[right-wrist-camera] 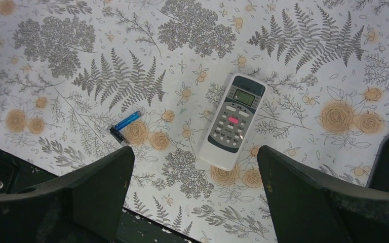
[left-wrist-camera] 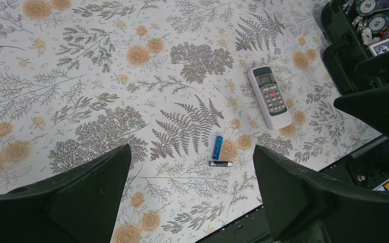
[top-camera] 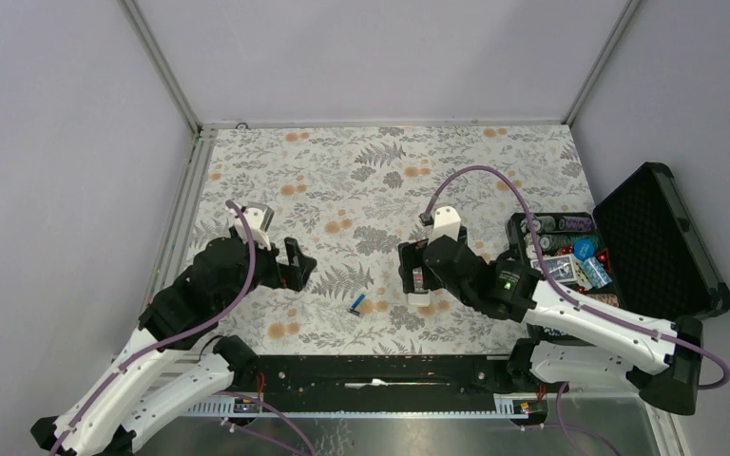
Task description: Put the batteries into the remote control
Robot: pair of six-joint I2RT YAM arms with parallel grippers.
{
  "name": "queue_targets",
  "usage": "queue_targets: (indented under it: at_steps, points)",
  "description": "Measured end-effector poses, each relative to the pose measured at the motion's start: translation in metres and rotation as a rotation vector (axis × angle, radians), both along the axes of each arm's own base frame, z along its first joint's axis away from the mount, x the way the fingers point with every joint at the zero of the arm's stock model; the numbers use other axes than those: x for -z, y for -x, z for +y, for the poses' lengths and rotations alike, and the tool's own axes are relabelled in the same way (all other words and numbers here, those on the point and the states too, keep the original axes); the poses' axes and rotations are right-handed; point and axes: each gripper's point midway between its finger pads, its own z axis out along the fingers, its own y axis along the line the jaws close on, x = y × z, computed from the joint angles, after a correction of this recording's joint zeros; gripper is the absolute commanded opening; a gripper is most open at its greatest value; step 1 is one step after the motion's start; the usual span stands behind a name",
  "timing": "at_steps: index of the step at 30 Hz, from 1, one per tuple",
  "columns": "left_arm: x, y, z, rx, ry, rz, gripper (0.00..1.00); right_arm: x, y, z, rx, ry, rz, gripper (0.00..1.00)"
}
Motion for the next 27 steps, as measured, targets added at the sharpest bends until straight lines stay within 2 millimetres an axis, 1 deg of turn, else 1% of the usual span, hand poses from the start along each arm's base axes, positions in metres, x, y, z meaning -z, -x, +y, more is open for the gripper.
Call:
queue_targets:
  at_steps: [3,11,13,17,27]
  points:
    - [0.0,0.0,0.0,0.001,0.0,0.0,0.99,0.008,0.0,0.0,0.008,0.02,0.021,0.99]
    - [0.0,0.0,0.0,0.002,0.0,0.001,0.99,0.014,0.002,-0.006,0.037,0.045,0.04,0.99]
    - [0.001,0.0,0.0,0.002,-0.002,0.002,0.99,0.019,0.001,-0.008,0.05,0.06,0.046,0.99]
    - [0.003,-0.001,-0.001,0.002,-0.009,0.011,0.99,0.036,-0.002,-0.011,0.08,0.116,0.068,0.99]
    - [0.003,-0.001,-0.001,0.002,-0.01,0.012,0.99,0.091,-0.002,-0.014,0.145,0.247,0.159,0.99]
